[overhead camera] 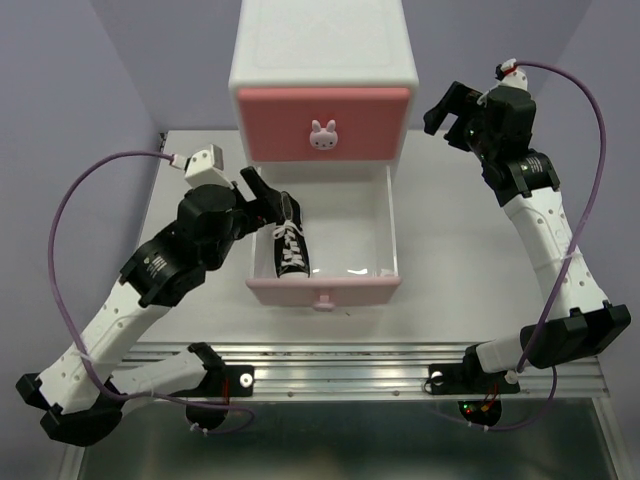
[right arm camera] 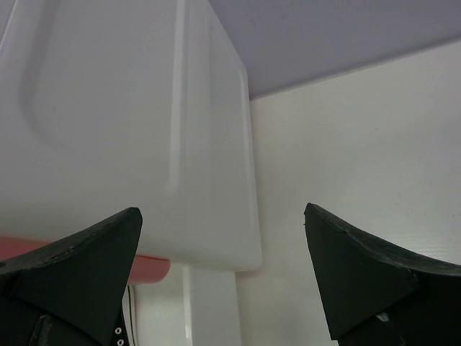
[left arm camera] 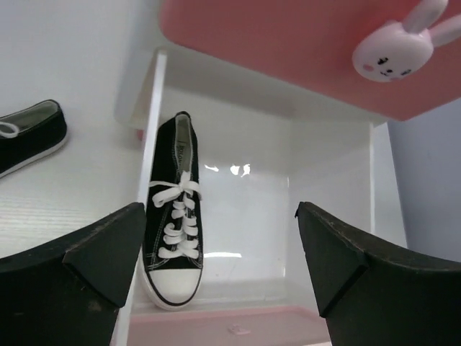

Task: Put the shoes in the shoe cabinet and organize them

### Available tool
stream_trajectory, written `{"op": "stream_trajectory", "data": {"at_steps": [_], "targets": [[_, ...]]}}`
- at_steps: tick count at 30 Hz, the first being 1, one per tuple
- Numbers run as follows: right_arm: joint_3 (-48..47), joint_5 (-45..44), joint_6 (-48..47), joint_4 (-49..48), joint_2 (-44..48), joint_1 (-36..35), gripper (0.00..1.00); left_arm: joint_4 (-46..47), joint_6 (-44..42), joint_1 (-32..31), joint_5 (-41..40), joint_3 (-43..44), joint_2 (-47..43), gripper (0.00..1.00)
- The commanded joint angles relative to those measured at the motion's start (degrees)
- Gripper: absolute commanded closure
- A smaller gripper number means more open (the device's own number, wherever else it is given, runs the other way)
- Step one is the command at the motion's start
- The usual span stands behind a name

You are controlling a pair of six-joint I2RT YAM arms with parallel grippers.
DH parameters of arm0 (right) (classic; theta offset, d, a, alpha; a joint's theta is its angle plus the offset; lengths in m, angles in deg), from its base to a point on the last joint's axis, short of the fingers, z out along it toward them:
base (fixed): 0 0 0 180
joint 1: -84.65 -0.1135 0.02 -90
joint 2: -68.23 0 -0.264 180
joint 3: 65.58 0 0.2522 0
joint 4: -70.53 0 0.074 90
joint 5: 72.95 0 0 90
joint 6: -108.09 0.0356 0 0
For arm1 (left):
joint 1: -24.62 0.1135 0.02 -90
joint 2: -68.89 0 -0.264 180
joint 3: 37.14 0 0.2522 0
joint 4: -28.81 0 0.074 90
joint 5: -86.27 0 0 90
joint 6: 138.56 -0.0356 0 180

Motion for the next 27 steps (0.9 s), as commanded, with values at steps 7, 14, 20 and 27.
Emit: {"op": "stream_trajectory", "data": {"at_steps": [7,14,20,27], "targets": [[-2.4,1.2,-2.8,-1.8,-0.2,-0.1,0.00,-5.5,-11.3,16.6,-1.6,-4.5,-3.5,0.01],[-4.5,3.1,-3.1,-0.3,-1.6,-0.1,0.00,1.2,-24.9,40.3,10.8,-7.7,2.6,0.01],[-4.6,3.7,-2.6,-0.1,-1.8,-0.1,0.00,8.1,-35.3,55.9,36.7,-11.6,11.3,0.01],[-8.2,5.6,-2.5,1.9,-4.5,-0.1,0.00,12.9,-38.7,62.0,47.1,-13.3,20.5,0.01]]}}
